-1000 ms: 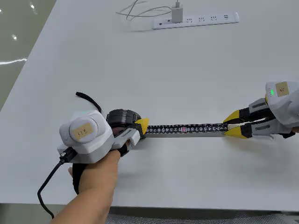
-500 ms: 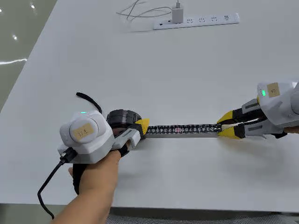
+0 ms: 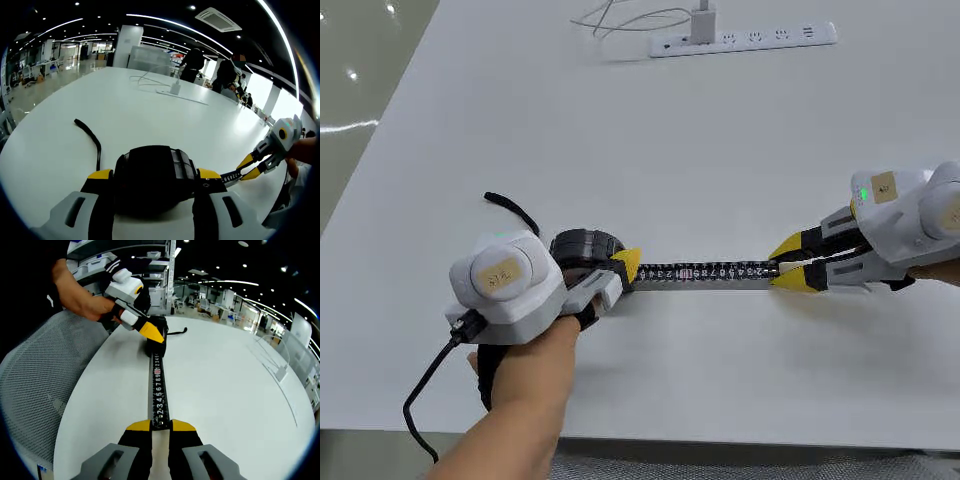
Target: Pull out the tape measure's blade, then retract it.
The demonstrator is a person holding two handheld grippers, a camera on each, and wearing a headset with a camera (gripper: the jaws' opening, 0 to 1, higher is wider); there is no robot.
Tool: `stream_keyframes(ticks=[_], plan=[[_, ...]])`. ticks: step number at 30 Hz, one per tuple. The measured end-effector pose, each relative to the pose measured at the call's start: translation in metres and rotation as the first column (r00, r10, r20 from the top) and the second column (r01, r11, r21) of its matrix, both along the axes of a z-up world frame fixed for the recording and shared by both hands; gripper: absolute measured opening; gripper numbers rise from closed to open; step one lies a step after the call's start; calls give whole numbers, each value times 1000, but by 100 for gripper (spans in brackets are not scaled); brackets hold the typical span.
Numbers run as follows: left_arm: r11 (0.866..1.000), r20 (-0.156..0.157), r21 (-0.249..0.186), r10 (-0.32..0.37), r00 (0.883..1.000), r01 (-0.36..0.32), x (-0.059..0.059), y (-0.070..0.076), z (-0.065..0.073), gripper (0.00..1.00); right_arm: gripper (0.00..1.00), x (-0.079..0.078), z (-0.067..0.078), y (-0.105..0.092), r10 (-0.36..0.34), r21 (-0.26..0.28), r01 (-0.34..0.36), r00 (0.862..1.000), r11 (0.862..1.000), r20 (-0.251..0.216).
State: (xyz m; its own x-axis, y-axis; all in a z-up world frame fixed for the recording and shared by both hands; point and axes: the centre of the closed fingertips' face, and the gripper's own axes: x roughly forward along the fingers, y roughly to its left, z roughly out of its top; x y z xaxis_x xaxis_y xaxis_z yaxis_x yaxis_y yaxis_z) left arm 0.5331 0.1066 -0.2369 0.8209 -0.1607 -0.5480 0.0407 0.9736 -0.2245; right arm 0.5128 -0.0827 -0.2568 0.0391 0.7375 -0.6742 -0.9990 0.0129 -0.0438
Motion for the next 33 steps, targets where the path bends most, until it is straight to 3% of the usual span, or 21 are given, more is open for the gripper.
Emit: stream_keyframes(ticks=[33], plan=[[1000, 5, -2, 3, 1000, -3, 3, 4, -3, 58, 7, 0, -2, 45, 35, 23, -35, 999, 999, 12]])
